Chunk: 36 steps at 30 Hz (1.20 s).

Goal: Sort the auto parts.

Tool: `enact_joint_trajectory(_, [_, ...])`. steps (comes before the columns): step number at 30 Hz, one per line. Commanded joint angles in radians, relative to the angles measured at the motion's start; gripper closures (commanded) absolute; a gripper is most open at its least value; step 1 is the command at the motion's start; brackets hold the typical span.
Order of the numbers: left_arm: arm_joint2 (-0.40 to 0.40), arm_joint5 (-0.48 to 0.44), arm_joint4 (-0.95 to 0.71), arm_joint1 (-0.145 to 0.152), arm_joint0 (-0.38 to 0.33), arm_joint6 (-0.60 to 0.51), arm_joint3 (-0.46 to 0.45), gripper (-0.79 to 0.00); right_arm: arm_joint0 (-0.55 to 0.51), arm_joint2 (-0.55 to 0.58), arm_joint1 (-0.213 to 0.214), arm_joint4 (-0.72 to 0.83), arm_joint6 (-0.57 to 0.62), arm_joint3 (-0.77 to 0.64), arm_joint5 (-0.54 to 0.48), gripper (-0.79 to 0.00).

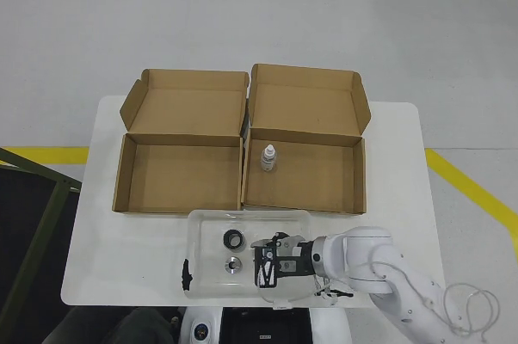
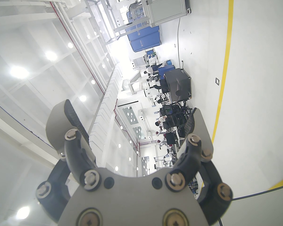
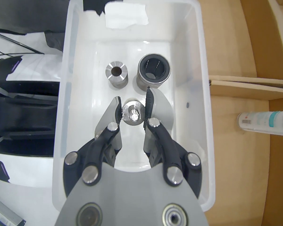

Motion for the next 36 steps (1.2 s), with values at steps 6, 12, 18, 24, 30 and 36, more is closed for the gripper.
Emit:
enact_joint_trajectory(6, [0.0, 0.0, 0.0, 0.0, 0.0, 0.0, 0.0, -0.785, 0.005, 0.049, 0.009, -0.01, -0.077, -0.037, -0.013, 0.0])
enact_joint_trajectory(12, [0.0, 0.0, 0.0, 0.0, 0.0, 0.0, 0.0, -0.785, 0.015, 0.093, 0.015, -0.003, -0.117, -0.059, -0.008, 0.0])
enact_joint_trajectory(18, [0.0, 0.0, 0.0, 0.0, 0.0, 0.0, 0.0, -0.785, 0.018, 0.136, 0.022, 0.02, -0.141, -0.076, -0.003, 0.0])
enact_joint_trajectory(24, [0.0, 0.0, 0.0, 0.0, 0.0, 0.0, 0.0, -0.785, 0.03, 0.162, 0.027, 0.024, -0.142, -0.093, -0.005, 0.0])
enact_joint_trajectory(30, [0.0, 0.0, 0.0, 0.0, 0.0, 0.0, 0.0, -0.785, 0.06, 0.163, 0.027, 0.029, -0.148, -0.083, 0.005, 0.0])
enact_joint_trajectory(36, [0.0, 0.0, 0.0, 0.0, 0.0, 0.0, 0.0, -0.785, 0.098, 0.16, 0.025, 0.044, -0.162, -0.041, 0.022, 0.0])
